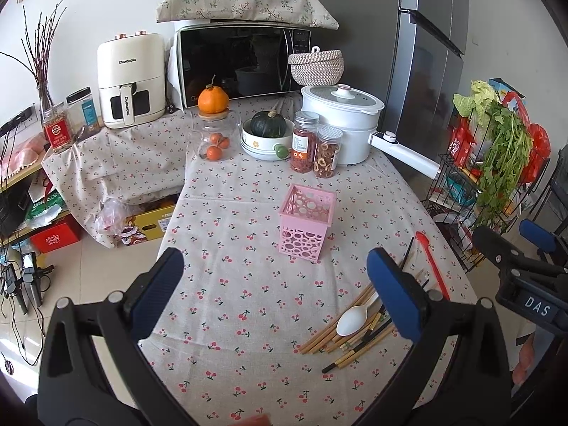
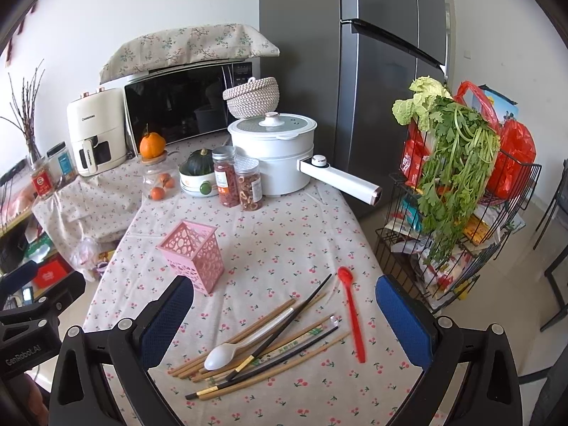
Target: Organize utensils
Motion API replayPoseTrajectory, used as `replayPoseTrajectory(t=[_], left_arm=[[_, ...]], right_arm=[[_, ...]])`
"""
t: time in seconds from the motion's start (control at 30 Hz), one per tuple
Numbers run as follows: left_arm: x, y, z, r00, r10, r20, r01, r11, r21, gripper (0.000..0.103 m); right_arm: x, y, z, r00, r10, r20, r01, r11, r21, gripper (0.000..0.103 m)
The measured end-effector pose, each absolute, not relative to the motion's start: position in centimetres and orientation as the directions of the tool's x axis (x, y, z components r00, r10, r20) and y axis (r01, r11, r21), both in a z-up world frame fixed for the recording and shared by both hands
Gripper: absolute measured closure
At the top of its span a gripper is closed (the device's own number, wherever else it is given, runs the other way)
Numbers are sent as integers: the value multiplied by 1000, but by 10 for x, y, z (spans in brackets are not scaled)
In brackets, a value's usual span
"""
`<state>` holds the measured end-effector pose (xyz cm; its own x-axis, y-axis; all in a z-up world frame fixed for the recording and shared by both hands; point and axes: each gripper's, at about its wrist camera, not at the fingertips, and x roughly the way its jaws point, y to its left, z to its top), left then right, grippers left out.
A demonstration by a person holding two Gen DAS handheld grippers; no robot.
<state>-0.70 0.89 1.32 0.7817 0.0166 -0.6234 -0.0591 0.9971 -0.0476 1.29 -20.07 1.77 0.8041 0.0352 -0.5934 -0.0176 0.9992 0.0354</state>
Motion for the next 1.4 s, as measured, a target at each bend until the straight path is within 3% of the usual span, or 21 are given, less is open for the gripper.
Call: replayPoseTrajectory(t=[1.4], left_arm=[[-12,4,13,796,38,-604,-50,999,-3,1]], right_arm=[[20,-209,10,794,24,-607,3,999,43,0]])
